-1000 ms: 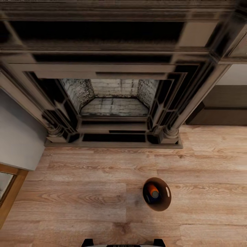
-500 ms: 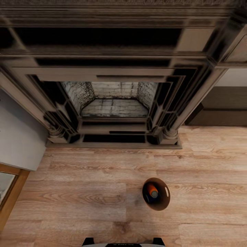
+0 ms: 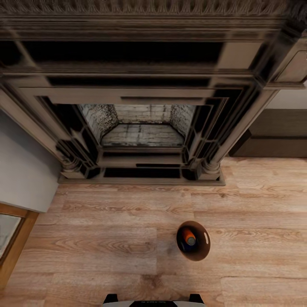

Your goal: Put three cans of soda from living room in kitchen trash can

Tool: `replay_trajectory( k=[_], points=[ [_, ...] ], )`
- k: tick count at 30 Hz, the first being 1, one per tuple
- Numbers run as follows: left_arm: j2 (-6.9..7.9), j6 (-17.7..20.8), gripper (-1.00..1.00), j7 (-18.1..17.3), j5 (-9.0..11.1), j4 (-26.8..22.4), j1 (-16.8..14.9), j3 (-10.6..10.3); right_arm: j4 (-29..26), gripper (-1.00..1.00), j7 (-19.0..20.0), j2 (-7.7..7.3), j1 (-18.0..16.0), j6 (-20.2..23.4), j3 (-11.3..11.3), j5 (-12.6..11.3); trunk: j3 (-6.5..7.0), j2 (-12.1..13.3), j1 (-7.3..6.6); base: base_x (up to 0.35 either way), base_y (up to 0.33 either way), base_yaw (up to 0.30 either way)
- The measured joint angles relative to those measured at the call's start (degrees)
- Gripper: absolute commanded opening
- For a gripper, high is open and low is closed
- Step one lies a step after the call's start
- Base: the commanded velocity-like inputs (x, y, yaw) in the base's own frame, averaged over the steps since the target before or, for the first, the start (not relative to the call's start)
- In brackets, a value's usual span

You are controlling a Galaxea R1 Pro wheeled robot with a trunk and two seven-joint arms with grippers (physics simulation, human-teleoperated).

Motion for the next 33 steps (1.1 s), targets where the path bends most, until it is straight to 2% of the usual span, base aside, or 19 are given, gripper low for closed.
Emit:
replay_trajectory(
  k=[15,23,33],
  points=[
    [-0.85,0.0,1.00,-0.7,0.0,-0.1,0.0,-0.1,0.0,1.00,-0.1,0.35,0.0,0.0,0.0,-0.1,2.69,6.0,-3.29,0.000,0.000,0.000],
    [-2.37,0.1,1.00,-0.8,0.0,-0.1,0.0,-0.2,0.0,1.00,-0.1,0.24,0.0,0.1,0.0,-0.1,4.13,9.2,-5.05,0.000,0.000,0.000],
    [-2.69,0.0,1.00,-0.8,0.0,-0.1,0.0,-0.2,0.0,1.00,-0.1,0.31,0.0,0.3,0.0,0.0,5.92,13.2,-7.25,0.000,0.000,0.000]
  ],
)
